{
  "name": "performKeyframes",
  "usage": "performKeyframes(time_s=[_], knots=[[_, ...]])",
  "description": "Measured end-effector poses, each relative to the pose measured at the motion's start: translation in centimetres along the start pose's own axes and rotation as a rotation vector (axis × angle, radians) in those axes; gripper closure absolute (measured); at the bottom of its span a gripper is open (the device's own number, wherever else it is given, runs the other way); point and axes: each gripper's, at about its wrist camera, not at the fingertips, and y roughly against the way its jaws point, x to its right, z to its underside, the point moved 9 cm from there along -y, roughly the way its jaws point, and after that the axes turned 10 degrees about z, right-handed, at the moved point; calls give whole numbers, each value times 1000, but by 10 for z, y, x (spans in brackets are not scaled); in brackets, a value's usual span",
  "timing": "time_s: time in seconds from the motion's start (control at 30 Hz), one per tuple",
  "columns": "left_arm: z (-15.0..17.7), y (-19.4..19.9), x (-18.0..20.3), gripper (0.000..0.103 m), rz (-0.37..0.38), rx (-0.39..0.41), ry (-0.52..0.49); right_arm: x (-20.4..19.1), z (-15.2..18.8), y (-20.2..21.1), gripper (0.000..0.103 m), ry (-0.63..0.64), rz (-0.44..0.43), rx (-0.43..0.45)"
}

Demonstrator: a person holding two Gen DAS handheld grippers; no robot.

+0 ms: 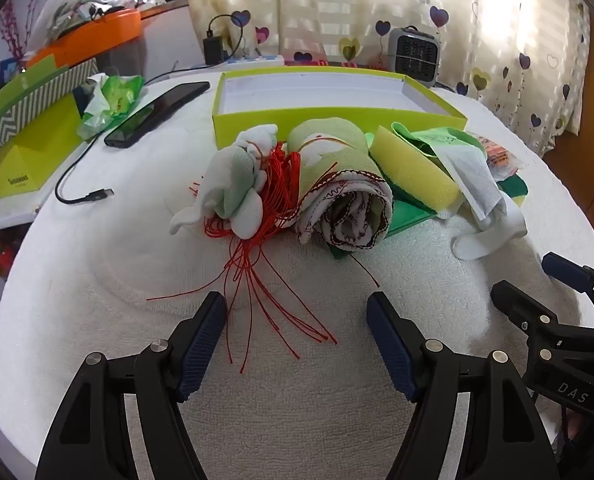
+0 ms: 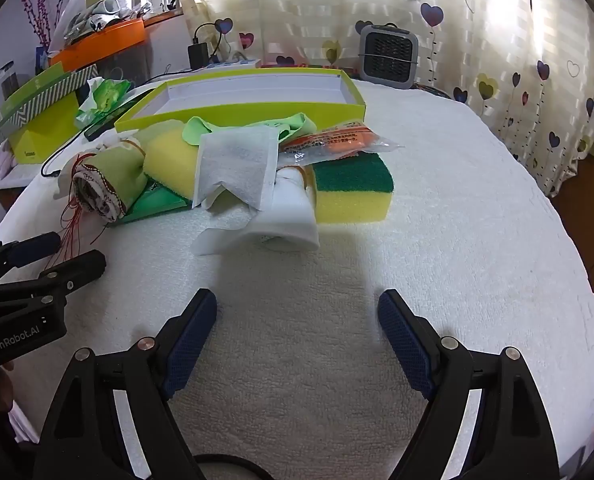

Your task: Organize soft objects

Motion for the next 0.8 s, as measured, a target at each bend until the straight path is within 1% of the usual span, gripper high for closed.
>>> performKeyframes(time_s=[0.8], knots=[[-5, -2, -4, 30, -4, -3, 2, 0, 0, 1, 20, -3, -2, 4]])
